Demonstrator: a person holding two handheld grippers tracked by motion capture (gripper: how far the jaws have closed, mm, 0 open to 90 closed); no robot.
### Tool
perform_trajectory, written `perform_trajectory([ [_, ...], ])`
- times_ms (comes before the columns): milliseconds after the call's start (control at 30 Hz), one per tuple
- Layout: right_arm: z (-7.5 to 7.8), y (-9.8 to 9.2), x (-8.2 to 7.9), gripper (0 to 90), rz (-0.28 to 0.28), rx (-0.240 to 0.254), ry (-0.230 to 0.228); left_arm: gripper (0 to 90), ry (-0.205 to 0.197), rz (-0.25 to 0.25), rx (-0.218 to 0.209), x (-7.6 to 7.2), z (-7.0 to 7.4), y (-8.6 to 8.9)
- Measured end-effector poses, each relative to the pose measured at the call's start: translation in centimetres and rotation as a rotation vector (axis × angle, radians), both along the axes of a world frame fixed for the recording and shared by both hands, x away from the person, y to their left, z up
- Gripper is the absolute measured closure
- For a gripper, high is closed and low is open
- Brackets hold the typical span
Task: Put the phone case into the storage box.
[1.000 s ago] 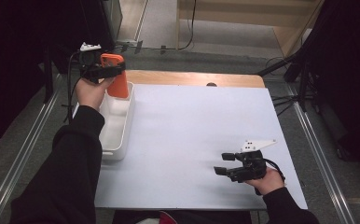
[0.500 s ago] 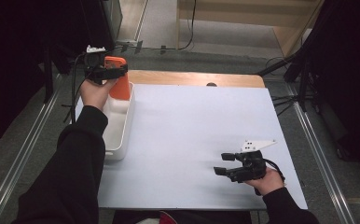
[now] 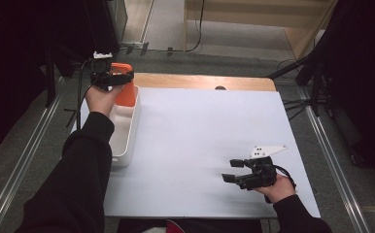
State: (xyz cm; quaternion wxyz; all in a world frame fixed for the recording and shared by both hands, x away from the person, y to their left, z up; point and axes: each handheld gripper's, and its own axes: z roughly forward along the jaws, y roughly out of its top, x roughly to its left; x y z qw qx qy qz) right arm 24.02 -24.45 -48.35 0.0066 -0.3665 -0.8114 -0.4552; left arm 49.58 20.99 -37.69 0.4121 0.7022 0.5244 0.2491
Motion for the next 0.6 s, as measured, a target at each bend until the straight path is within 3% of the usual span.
perform_trajectory([
  [600, 0.0, 0.1, 0.1, 28.0, 0.004, 0.004, -0.002, 16.2, 0.030, 0.024, 0.009, 0.5, -1.7, -0.1],
])
